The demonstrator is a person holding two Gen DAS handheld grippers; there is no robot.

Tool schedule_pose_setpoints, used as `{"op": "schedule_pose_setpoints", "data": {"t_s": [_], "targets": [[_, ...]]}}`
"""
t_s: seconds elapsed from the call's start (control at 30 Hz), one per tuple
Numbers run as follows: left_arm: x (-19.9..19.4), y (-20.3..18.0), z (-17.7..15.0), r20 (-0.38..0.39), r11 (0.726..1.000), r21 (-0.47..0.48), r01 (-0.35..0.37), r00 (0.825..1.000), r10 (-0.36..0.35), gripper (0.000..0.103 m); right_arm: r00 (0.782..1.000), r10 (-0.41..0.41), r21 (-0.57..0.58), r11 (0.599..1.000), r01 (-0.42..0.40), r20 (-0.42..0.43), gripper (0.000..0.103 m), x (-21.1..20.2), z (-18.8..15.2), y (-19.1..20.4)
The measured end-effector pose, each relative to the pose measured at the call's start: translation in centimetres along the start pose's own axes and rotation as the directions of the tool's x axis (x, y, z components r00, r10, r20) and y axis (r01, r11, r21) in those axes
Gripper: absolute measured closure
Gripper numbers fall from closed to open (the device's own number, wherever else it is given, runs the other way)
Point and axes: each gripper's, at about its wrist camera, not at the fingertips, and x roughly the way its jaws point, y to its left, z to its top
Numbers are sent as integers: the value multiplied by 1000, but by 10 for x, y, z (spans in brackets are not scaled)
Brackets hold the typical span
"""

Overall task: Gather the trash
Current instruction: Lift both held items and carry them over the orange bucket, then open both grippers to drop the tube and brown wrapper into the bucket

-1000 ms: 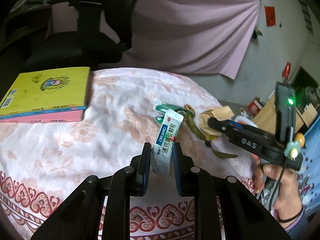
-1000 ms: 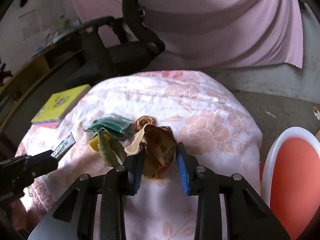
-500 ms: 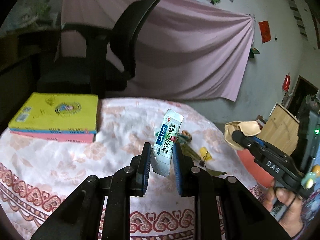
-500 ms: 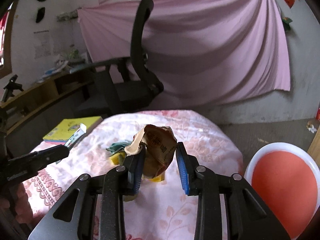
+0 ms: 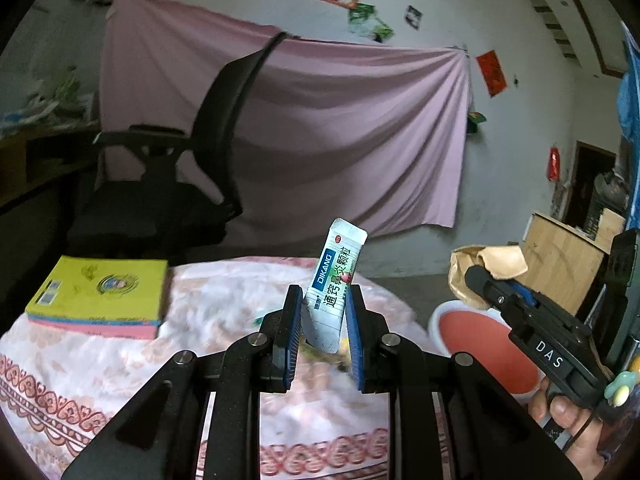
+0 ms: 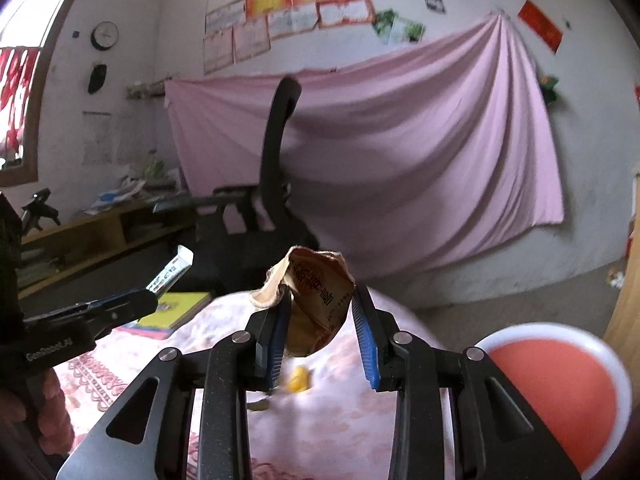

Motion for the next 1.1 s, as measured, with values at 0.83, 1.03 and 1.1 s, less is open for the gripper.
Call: {"op": "schedule_pose_setpoints", "data": {"t_s": [0.83, 1.03, 1.1], "targets": [[80, -136, 0, -101, 968, 136, 210, 975, -198, 85, 958, -263, 251, 926, 283, -111, 72, -42, -8, -141], [108, -151, -6, -201, 963, 115, 242, 955, -216, 85, 936, -283, 321, 885, 338, -207, 71, -42, -22, -172], [121, -157, -8, -250, 965, 100, 244, 944, -213, 85, 930, -283, 338, 873, 351, -234, 71, -43, -27, -179]]}}
